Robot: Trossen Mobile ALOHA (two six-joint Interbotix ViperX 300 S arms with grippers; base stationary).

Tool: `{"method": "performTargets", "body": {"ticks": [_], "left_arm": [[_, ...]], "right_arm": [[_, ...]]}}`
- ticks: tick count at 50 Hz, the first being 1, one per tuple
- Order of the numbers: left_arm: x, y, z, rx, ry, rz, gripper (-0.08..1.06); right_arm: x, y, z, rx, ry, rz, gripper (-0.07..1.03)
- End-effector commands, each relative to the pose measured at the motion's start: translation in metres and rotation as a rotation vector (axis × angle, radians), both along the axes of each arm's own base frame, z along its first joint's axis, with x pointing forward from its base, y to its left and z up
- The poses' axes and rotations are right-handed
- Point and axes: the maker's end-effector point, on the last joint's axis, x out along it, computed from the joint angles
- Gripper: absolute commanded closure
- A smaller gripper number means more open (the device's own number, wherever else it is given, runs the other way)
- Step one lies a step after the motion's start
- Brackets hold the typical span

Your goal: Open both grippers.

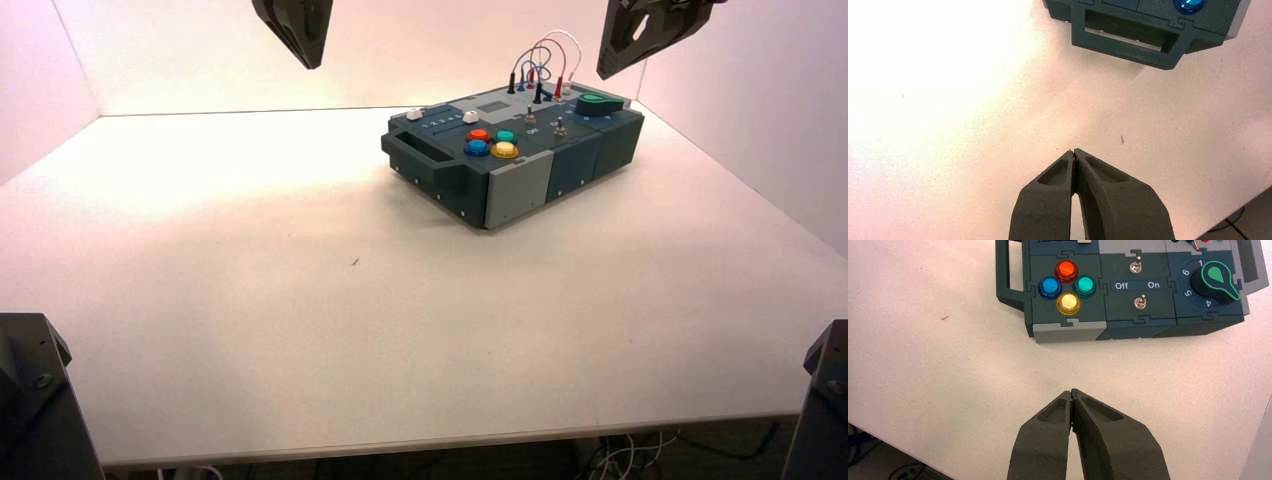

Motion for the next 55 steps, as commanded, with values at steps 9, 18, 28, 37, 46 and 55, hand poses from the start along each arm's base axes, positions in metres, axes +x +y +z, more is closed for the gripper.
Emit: {"method": "performTargets", "body": {"ticks": [9,18,28,37,46,55], "left_arm": [[0.0003,-0.0034,0.0076,-0.008,-0.018,-0.012,1.01],[-0.0008,-0.0026,0.0064,-0.003,-0.014,-0.016,1.0],[0.0004,-0.0032,0.0045,-0.001,-0.01,-0.016,1.0],[0.0014,-0.0039,0.0063,-0.007,-0.017,-0.015,1.0],[0.0014,-0.004,0.0077,-0.009,-0.023,-0.015,0.94],[0.0029,-0.0052,0.0057,-0.017,-0.021,0.005,0.29]], "right_arm": [[0.0027,0.0023,0.0094,0.015,-0.029,0.003,0.98],[0.0029,0.0019,0.0094,0.015,-0.029,0.001,0.98],[0.0026,0.0023,0.0098,0.016,-0.03,0.003,0.98],[0.0028,0.0022,0.0104,0.016,-0.033,0.003,0.98],[0.0031,0.0019,0.0102,0.013,-0.037,0.005,0.98],[0.0077,0.0034,0.0119,0.04,-0.056,-0.017,0.15]]}}
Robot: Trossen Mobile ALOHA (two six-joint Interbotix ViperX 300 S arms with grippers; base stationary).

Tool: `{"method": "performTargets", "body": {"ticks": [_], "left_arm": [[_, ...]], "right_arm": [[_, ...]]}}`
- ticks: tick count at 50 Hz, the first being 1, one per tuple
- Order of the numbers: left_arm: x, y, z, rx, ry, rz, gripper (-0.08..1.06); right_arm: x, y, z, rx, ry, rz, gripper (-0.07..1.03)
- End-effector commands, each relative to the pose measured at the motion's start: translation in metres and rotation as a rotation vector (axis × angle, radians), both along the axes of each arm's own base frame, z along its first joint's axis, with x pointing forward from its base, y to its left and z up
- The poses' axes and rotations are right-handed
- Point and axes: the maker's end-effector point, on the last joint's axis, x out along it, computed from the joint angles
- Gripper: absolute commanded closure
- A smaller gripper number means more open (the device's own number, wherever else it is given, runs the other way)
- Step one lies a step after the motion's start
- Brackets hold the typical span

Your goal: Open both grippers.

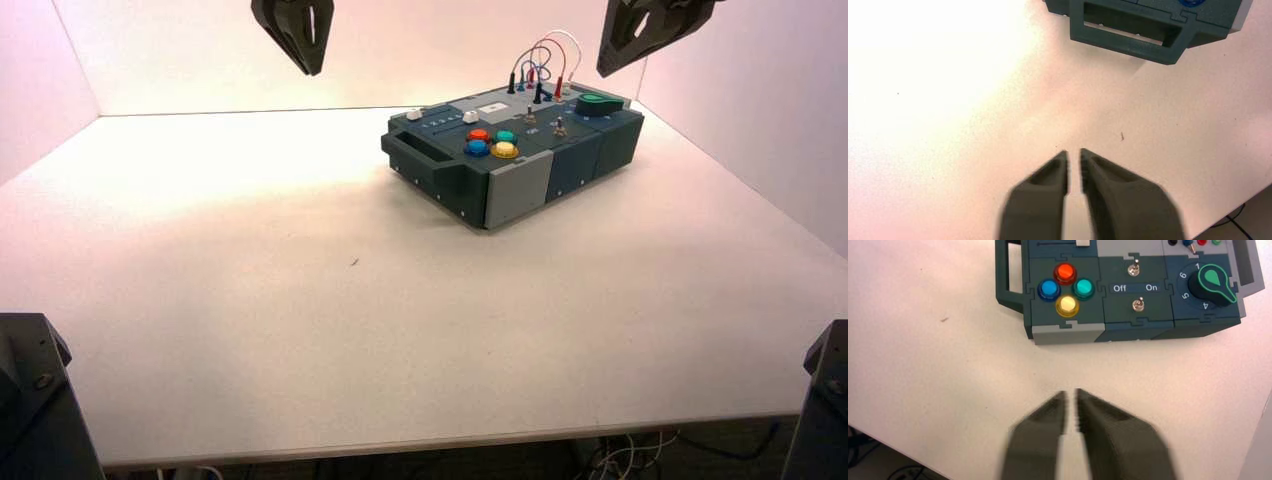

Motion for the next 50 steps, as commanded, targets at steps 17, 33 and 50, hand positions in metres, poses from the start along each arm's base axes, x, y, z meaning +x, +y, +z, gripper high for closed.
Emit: {"method": "performTargets", "body": {"ticks": [17,33,50], "left_arm": [[0.0059,-0.0065,0.0038,-0.019,-0.023,0.015,0.03],[0.0052,-0.0061,0.003,-0.017,-0.017,0.017,0.07],[0.0048,-0.0059,0.0025,-0.013,-0.01,0.017,0.08]], "right_arm": [[0.0061,0.0029,0.0049,0.022,-0.023,-0.013,0.04],[0.0062,0.0029,0.0045,0.021,-0.022,-0.012,0.04],[0.0063,0.0028,0.0041,0.017,-0.022,-0.009,0.04]]}}
